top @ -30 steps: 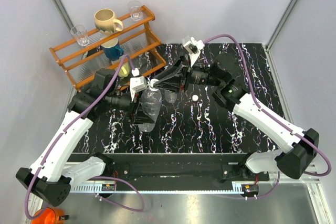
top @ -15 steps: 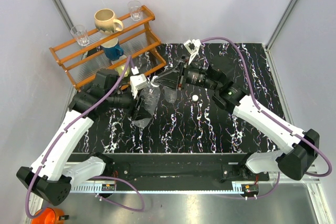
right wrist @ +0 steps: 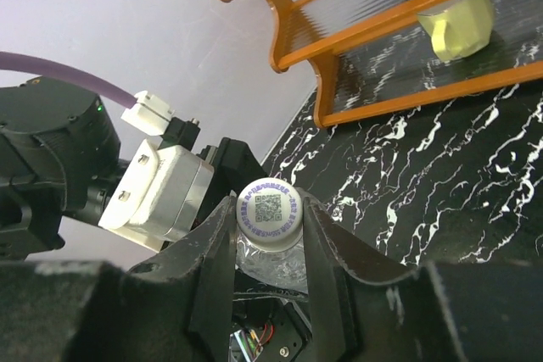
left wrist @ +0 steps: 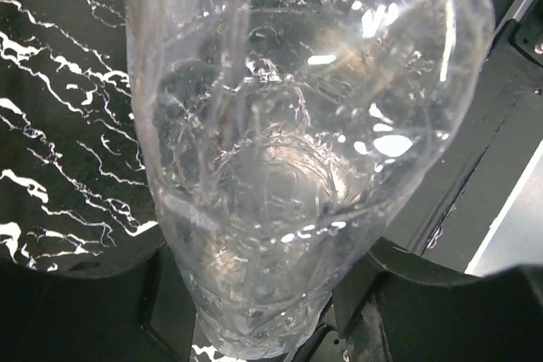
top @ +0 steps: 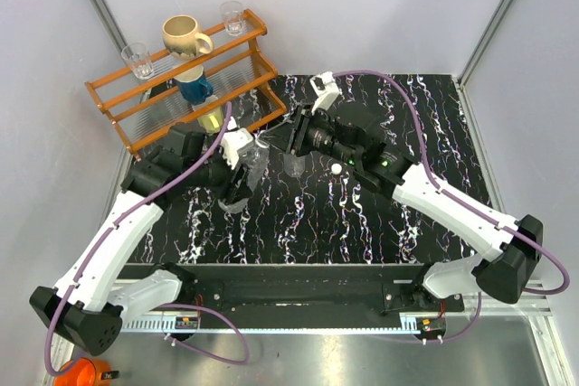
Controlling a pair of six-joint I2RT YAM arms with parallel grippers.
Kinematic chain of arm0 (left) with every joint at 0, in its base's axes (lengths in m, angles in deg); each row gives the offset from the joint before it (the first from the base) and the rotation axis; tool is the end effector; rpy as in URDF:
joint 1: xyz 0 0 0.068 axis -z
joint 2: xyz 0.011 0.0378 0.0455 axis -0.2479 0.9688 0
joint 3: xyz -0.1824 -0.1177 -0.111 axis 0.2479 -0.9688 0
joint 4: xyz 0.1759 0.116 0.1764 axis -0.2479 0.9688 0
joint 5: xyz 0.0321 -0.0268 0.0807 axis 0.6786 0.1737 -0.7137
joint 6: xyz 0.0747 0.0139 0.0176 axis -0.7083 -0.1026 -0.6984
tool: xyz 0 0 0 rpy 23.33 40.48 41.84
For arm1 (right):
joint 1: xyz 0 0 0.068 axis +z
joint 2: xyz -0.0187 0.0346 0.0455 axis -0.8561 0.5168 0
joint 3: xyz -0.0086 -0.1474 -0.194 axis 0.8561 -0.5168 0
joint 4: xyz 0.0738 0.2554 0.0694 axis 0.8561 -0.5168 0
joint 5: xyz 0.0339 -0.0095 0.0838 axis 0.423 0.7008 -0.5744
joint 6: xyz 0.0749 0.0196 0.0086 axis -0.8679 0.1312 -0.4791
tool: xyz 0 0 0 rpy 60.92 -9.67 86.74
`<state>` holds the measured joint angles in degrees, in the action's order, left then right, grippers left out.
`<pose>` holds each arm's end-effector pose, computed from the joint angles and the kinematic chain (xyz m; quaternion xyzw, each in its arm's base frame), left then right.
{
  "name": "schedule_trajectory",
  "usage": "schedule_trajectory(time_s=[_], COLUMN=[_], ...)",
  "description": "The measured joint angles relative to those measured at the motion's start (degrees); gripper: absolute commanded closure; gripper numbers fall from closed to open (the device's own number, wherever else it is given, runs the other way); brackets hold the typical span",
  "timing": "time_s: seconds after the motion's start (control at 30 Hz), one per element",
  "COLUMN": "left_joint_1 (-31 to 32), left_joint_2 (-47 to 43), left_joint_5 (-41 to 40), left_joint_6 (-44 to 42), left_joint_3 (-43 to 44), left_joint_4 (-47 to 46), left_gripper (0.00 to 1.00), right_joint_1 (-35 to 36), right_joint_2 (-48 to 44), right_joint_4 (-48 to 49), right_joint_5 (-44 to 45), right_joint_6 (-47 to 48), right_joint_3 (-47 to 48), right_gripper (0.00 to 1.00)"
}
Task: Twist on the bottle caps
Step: Screw the bottle cap onto the plastic bottle.
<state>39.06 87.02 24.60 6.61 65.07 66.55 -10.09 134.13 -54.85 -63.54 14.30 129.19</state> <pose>0.2083 -0.1314 0.3105 0.3876 0.8086 -0.2645 0.3549 0.2374 0.2874 0.3775 -0.1265 0.7250 0.5054 0.4504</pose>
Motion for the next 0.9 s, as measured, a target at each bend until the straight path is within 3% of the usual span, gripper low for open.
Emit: schedule_trajectory(time_s=[0.2,0.33,0.37,0.43,0.47,0.57,0.63,0.9], left_joint_1=[0.02,0.04,0.07,0.09,0.09,0.0,-0.04,-0.44], left_joint_2=[-0.26,-0.37,-0.46,-0.46,-0.46,-0.52,-0.7,-1.99], left_joint_5=[-1.33,-1.01,-0.83,-0.61,-0.59,-0.5,-0.37,10.73], left_joint_6=[-0.83,-0.96,-1.01,-1.01,-0.98,-0.96,-0.96,-1.2], left_joint_3=[-1.03,-1.03,-1.03,-1.03,-1.03,-1.01,-1.01,-1.01], left_joint_4=[-0.46,-0.15,-0.02,-0.02,-0.44,-1.55,-2.34,-3.89], left_gripper=[1.0,1.0,1.0,1.0,1.0,1.0,1.0,1.0], right_joint_1=[1.22,1.36,1.36,1.38,1.4,1.55,1.6,1.75], right_joint_2=[-0.2,-1.7,-2.12,-2.6,-2.71,-2.69,-2.69,-8.59], right_joint_4=[-2.23,-2.16,-2.19,-2.23,-2.95,-5.42,-7.04,-6.27], right_joint_5=[5.14,7.3,7.74,8.46,8.85,8.94,8.83,6.62], right_joint_6=[-1.97,-3.37,-3.76,-4.61,-4.61,-5.05,-4.46,5.11], right_joint_3=[-0.33,-2.45,-2.97,-3.58,-3.74,-3.93,-3.65,-4.55], right_gripper=[0.75,0.63,0.51,0.41,0.29,0.16,0.02,0.0])
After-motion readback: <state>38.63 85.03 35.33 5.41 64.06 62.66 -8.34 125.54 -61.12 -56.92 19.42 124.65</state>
